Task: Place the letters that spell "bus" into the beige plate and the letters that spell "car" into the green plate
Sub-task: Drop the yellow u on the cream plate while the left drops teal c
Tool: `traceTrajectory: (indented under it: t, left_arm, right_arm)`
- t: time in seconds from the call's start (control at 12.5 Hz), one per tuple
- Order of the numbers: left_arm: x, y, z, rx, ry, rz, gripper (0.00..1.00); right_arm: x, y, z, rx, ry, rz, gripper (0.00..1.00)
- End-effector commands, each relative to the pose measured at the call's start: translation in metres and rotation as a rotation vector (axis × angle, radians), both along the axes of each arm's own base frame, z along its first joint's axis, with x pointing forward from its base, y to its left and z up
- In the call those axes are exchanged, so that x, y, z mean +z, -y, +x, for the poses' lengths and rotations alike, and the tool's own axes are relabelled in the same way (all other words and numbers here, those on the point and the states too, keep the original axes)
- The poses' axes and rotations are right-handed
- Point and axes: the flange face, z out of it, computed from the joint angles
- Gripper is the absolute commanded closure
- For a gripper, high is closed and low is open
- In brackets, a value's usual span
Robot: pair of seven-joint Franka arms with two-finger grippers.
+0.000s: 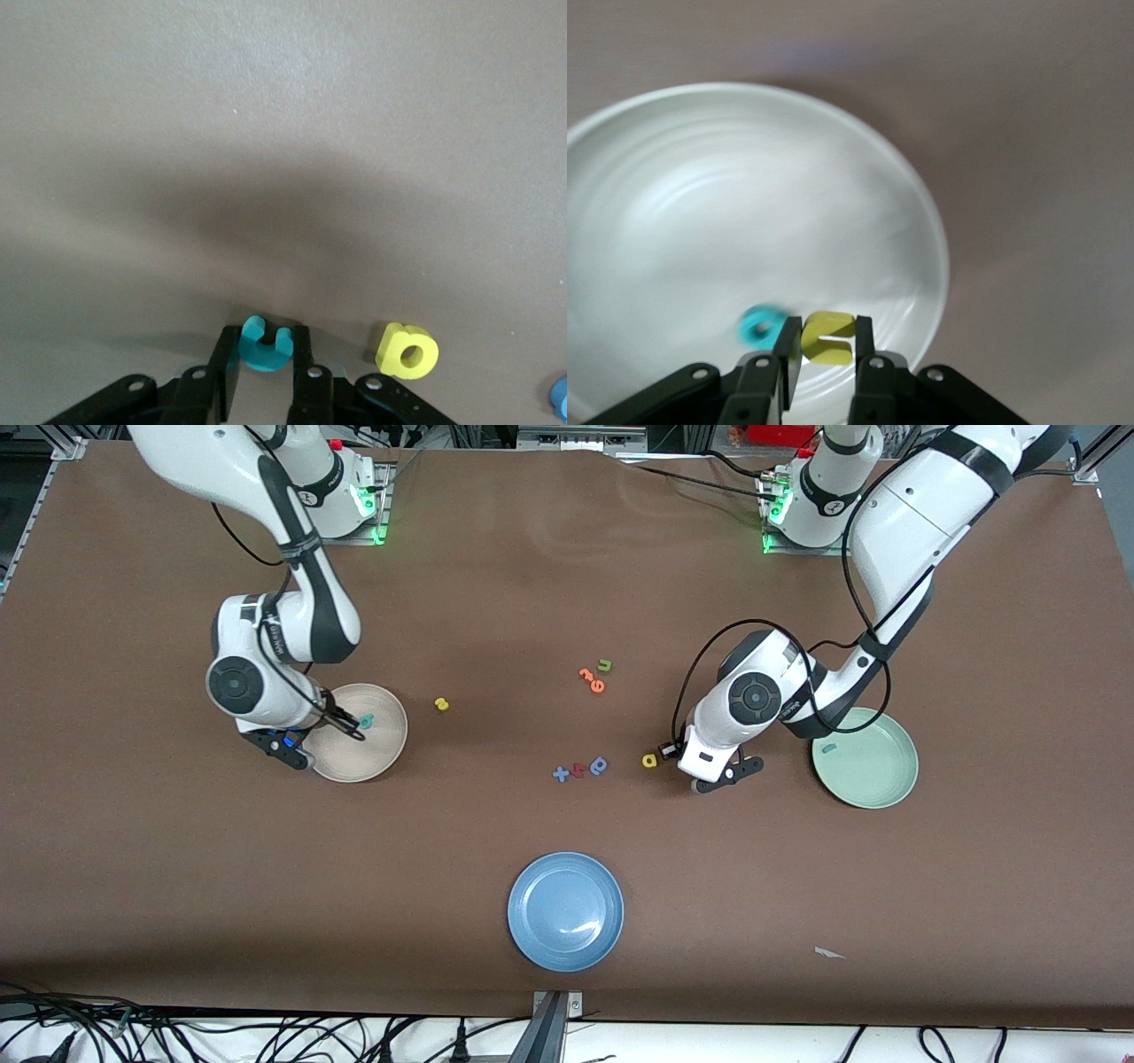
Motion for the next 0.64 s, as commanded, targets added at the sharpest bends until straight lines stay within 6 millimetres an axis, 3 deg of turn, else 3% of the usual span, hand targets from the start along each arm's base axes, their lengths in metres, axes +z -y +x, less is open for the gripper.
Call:
traceTrajectory:
  t: [0.0,0.08,0.16,0.32,0.56]
  left_arm:
    - [0.041,-0.021,0.016,0.012,0.049,0.035,0.76]
    - [0.057,-0.032,0.021,0.030,0.047,0.046,0.78]
    - [0.075,-0.046,0.030,0.076,0.046,0.034,0.86]
    - [0.094,-0.096,0.049,0.129,0.028,0.050,0.88]
    - [0.113,-0.184,0.062,0.051,-0.038,0.073,0.88]
  right_arm:
    - [-0.007,0.009,-0.001,-0.008,0.000,0.065,0.40]
    - [-0.003,0.008,0.000,-0.013,0.000,0.068,0.06]
    - [0.000,0.005,0.000,-0.016,0.001,0.070,0.02]
    - [0.017,-0.016,0.002,-0.028,0.005,0.082,0.01]
    - [0.031,-0.078,-0.009,-0.130,-0.025,0.064,0.02]
